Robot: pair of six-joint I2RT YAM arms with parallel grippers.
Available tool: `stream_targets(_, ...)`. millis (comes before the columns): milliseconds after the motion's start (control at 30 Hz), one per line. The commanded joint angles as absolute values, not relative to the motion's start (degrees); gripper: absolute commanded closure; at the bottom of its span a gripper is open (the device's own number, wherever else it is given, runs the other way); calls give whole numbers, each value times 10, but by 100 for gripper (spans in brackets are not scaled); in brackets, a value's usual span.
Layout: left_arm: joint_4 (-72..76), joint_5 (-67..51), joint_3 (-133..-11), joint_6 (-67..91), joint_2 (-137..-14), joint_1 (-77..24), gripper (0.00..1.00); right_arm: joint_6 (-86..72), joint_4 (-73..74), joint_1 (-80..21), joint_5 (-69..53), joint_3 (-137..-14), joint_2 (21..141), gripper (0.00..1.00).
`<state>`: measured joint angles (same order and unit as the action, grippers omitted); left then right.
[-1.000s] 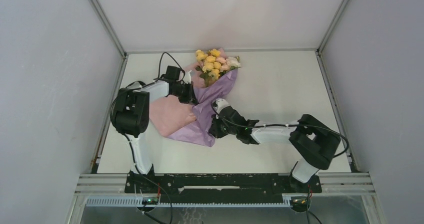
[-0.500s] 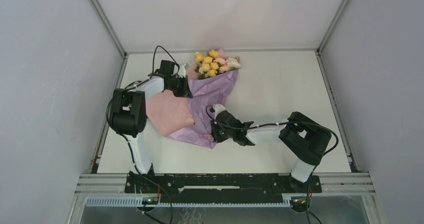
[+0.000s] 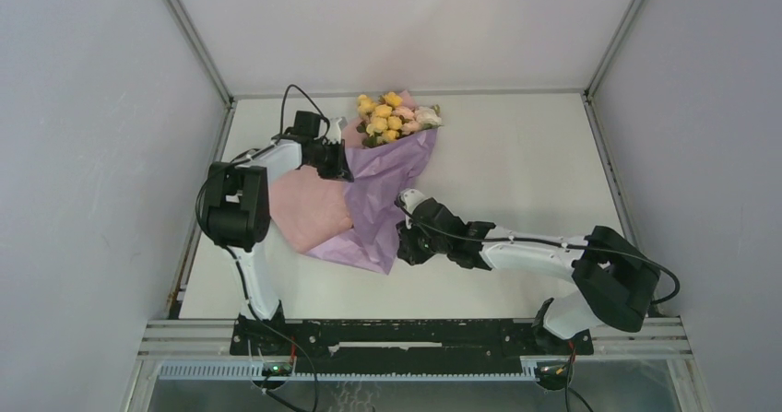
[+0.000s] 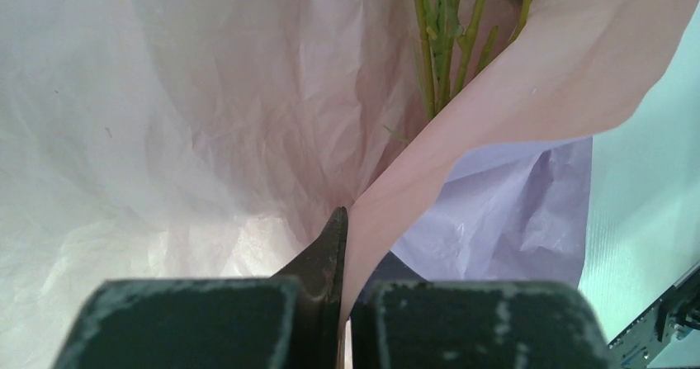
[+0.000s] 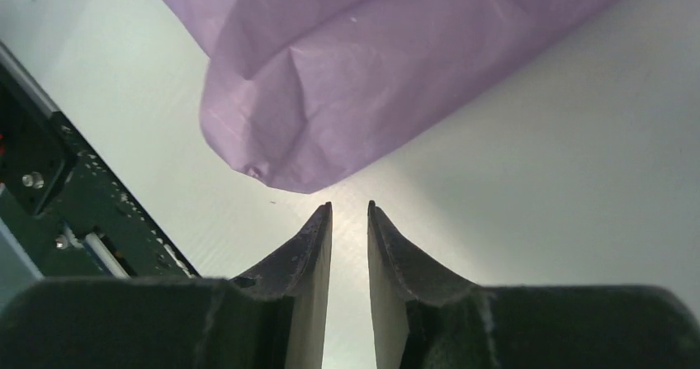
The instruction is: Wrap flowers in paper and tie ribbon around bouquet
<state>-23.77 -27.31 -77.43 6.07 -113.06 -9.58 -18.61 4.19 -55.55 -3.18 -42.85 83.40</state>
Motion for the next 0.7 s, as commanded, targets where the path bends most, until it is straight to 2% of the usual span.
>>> stream_targets(0,-239,-291,-815,68,-1140,-91,100,-175,8,-556,-60,-461,839,70)
stream_targets(300,-244,-278,-822,64,-1143,-91,100,-195,-65,-584,-104,-535,966,75)
stream_targets(433,-254,-261,-839,60,-1144,-90,100,-203,-32,-599,-95,-529,1017,77)
stream_targets(533,-262,-247,-849,58,-1144,-87,100,-216,-24,-604,-98,-500,1018,78)
stream_targets(667,-265,-259,-841,58,-1141,-85,100,-211,20,-603,-90,-483,958,75)
